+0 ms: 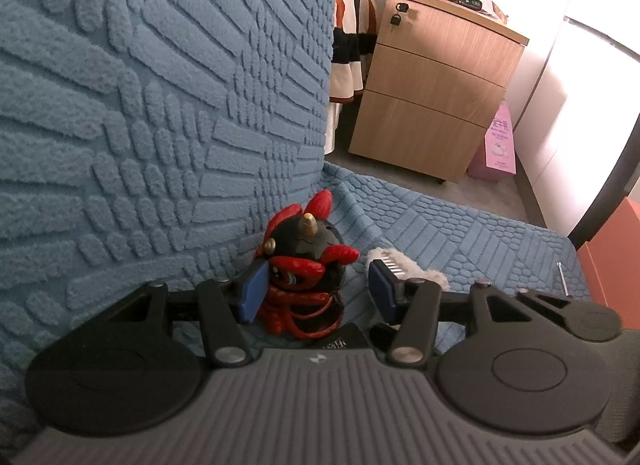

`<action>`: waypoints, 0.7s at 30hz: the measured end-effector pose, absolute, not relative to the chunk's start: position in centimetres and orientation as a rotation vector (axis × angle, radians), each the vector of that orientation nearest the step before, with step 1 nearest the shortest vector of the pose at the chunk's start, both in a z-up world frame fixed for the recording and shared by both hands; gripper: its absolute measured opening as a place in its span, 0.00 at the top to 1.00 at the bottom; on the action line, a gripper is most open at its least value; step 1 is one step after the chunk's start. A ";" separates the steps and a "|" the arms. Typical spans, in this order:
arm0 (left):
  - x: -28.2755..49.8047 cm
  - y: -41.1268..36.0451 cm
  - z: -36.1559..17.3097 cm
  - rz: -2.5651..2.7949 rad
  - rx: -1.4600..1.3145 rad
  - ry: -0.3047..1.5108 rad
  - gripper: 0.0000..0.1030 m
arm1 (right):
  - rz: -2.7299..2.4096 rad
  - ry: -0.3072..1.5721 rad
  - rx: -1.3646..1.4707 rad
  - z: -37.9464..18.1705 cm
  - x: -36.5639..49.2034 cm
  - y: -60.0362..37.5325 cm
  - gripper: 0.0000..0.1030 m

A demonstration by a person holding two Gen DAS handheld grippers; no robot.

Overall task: Organize rigid objects
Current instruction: 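Lower the right tool onto the white plush toy, then close the right gripper on the white plush toy and lift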

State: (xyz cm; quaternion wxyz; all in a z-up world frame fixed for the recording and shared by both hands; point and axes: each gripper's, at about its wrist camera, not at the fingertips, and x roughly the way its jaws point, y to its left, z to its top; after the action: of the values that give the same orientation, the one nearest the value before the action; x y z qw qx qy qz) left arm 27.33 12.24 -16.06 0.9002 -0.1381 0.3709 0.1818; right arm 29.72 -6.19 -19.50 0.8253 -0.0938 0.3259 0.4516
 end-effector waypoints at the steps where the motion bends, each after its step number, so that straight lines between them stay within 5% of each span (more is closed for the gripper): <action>1: 27.3 12.3 -16.1 0.377 -0.286 0.768 0.40 | 0.949 0.690 -0.208 -19.8 29.7 -5.8 0.51; 6: 27.3 12.3 -16.1 0.374 -0.292 0.771 0.40 | 0.892 0.673 -0.213 -20.6 30.2 -5.9 0.54; 8: 27.4 12.4 -16.1 0.368 -0.303 0.774 0.40 | 0.894 0.668 -0.209 -20.3 30.1 -6.2 0.68; 10: 27.4 12.6 -16.0 0.353 -0.309 0.777 0.35 | 0.880 0.655 -0.229 -19.9 29.7 -6.4 0.72; 12: 27.4 12.9 -16.1 0.346 -0.325 0.784 0.27 | 0.876 0.659 -0.227 -19.8 29.6 -6.7 0.74; 21: 27.6 12.4 -16.2 0.335 -0.302 0.788 0.27 | 0.789 0.688 -0.186 -18.5 29.5 -9.5 0.74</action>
State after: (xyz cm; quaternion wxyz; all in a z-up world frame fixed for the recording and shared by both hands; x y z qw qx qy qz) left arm 27.58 12.44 -16.19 0.8988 -0.1457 0.3806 0.1616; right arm 29.53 -9.54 -18.46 0.8620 -0.0886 0.3280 0.3762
